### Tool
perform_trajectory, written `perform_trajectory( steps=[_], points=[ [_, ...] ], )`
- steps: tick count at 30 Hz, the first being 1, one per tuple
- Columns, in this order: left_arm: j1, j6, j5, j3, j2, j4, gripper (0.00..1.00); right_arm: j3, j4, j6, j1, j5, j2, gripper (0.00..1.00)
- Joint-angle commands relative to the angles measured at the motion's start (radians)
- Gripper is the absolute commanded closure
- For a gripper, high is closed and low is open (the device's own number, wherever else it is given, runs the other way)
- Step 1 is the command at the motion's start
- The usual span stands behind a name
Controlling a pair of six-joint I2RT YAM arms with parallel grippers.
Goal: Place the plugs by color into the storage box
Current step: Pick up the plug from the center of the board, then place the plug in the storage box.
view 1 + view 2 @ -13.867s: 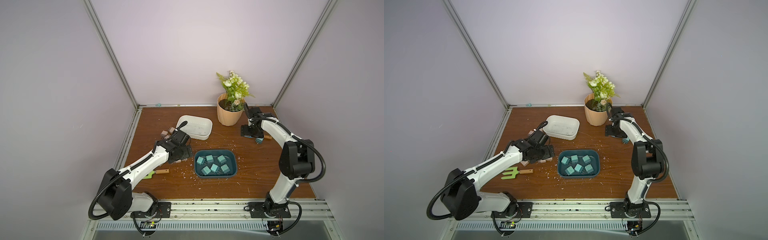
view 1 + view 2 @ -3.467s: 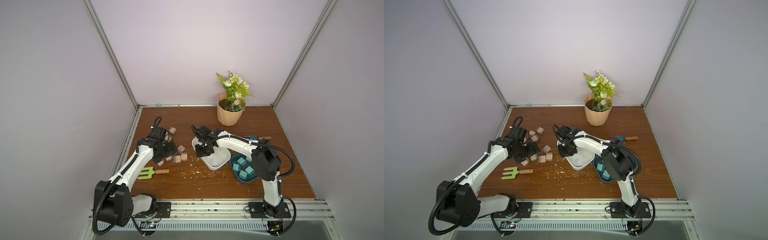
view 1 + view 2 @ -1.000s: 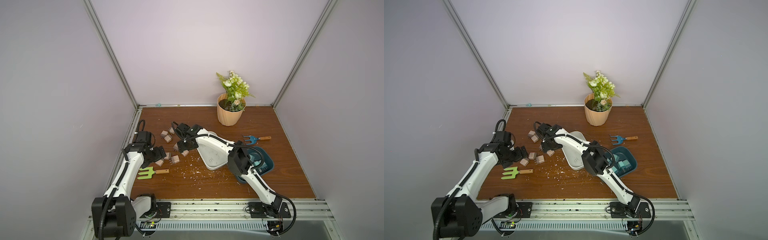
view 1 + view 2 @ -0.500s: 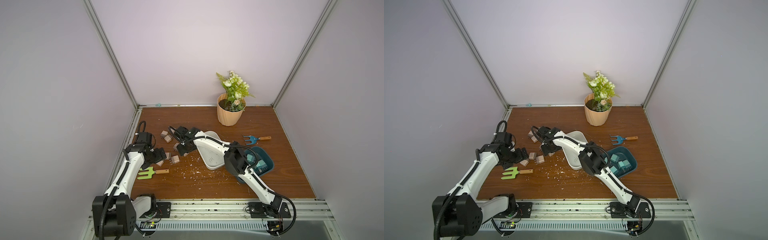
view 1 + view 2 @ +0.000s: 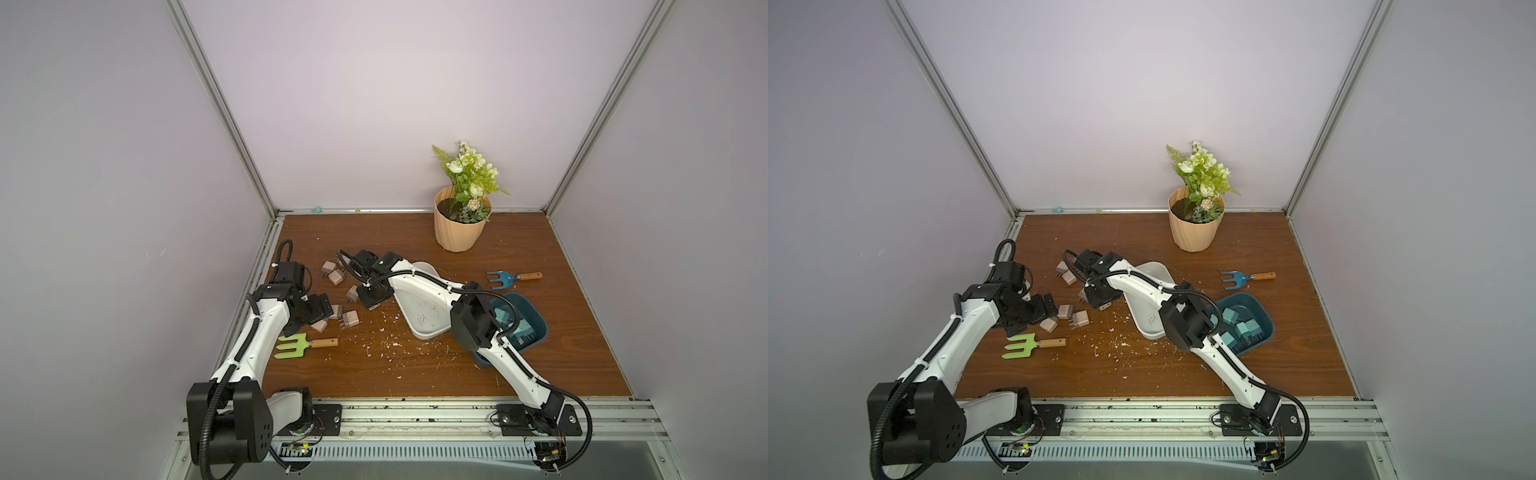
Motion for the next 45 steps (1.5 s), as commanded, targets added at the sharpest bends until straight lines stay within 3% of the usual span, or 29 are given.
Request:
perform_trajectory(
  steps=[1,7,14,25,38,41,45],
  points=[
    [0.011,0.008,-0.014,0.032,0.003,-0.016,0.02,0.015,-0.025,0.027,-0.065,0.031,-0.210,0.53],
    [0.010,0.000,-0.008,0.017,-0.011,-0.015,0.02,-0.090,-0.025,-0.006,-0.175,0.057,-0.328,0.53],
    [0.010,-0.012,-0.002,0.007,-0.030,-0.018,0.02,-0.235,0.029,-0.061,-0.248,0.053,-0.336,0.52],
    [0.009,-0.023,0.031,-0.023,-0.070,-0.018,0.02,-0.433,0.188,-0.035,-0.234,0.003,-0.300,0.52],
    [0.010,-0.022,0.058,-0.059,-0.116,-0.020,0.02,-0.536,0.248,-0.021,-0.208,0.024,-0.230,0.47],
    [0.010,-0.019,0.062,-0.060,-0.120,-0.020,0.01,-0.538,0.245,-0.020,-0.206,0.030,-0.237,0.41],
    [0.010,-0.019,0.054,-0.046,-0.122,-0.021,0.02,-0.499,0.197,-0.018,-0.196,0.077,-0.296,0.21]
  ],
)
